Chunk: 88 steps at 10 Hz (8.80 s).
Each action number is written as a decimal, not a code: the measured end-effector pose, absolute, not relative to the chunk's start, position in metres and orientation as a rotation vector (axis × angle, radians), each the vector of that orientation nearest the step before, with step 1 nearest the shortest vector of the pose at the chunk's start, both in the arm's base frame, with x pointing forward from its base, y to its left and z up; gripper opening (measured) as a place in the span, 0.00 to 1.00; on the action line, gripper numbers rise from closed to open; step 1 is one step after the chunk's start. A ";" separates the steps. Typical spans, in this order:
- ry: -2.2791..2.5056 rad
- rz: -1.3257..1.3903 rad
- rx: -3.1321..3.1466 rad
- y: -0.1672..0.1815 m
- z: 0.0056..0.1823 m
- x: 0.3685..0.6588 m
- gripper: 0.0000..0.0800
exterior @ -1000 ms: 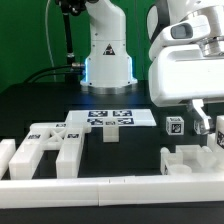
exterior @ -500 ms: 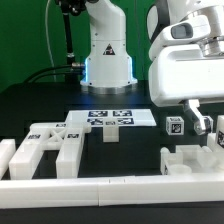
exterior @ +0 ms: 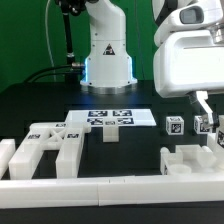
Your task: Assemble chair
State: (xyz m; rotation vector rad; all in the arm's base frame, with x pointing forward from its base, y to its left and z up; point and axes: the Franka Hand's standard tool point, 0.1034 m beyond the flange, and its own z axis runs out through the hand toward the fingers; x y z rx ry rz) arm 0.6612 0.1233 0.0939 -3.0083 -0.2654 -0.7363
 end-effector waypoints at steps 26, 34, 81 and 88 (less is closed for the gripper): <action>1.661 -0.079 -2.444 0.116 0.076 0.645 0.64; 0.160 -0.172 -3.053 0.124 0.079 0.645 0.81; 1.311 -0.001 -2.705 0.117 0.070 0.651 0.62; 0.120 -0.070 -3.054 0.123 0.070 0.649 0.81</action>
Offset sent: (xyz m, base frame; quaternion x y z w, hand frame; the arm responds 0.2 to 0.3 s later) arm -0.0046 -0.0097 -0.0099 -0.0040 -0.1334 0.0071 0.9910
